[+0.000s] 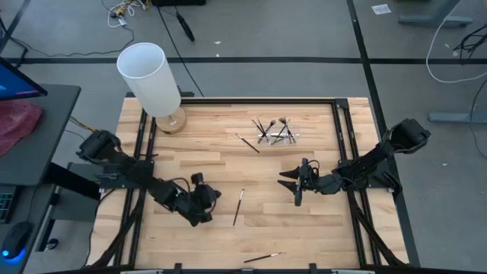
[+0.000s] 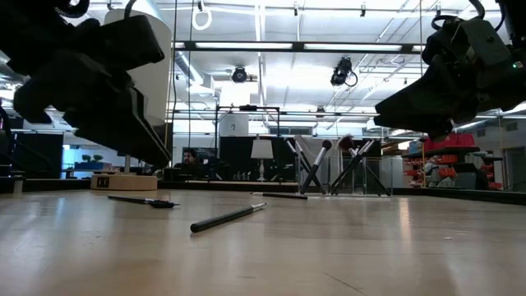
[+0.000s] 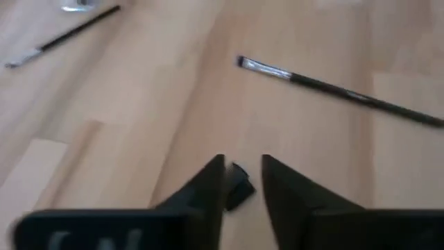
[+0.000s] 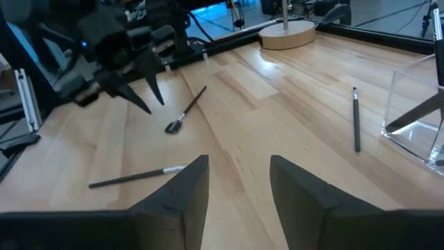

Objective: Put items in baskets/containers
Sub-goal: Put the black eyebrow brush into the transparent organizer

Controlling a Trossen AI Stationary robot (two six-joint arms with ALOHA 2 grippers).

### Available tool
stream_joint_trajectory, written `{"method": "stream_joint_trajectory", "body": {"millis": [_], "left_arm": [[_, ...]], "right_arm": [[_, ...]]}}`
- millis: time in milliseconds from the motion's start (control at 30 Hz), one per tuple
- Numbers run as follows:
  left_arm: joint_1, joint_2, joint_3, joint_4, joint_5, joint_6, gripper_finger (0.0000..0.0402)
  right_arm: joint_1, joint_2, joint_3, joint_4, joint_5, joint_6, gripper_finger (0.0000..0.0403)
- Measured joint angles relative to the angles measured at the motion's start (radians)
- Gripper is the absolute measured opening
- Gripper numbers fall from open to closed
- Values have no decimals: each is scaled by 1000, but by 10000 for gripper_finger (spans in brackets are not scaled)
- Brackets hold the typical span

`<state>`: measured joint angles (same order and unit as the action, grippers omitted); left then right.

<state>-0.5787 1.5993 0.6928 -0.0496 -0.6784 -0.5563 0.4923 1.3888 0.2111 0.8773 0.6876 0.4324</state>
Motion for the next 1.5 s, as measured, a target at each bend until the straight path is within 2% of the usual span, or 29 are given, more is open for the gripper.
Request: {"method": "stream_joint_trajectory", "body": {"millis": [133, 233, 400, 500, 600, 833, 1033, 1167, 1333, 1500], "left_arm": [[46, -95, -100, 11, 137, 78, 173], [99, -129, -203, 123, 245, 162, 202], [174, -113, -357, 406, 362, 284, 189], [203, -109, -429, 547, 382, 336, 169], [227, -109, -475, 618, 381, 338, 154], [234, -107, -449, 759, 376, 356, 152], [298, -107, -432, 719, 383, 401, 200], [350, -107, -440, 614, 463, 437, 214], [375, -107, -437, 563, 520, 442, 169], [380, -52, -436, 585, 558, 427, 73]], "right_arm": [[0, 0, 0, -7, 0, 1, 157], [0, 0, 0, -6, 0, 1, 157], [0, 0, 0, -4, 3, 1, 157], [0, 0, 0, -3, 3, 4, 157], [0, 0, 0, -3, 4, 4, 157], [-2, 0, 0, 1, 7, 4, 157], [-12, 0, 0, 1, 7, 4, 157], [-14, 0, 0, 1, 6, 4, 157], [-14, 0, 0, 1, 6, 1, 157], [-14, 0, 0, 1, 2, 0, 157]]}}
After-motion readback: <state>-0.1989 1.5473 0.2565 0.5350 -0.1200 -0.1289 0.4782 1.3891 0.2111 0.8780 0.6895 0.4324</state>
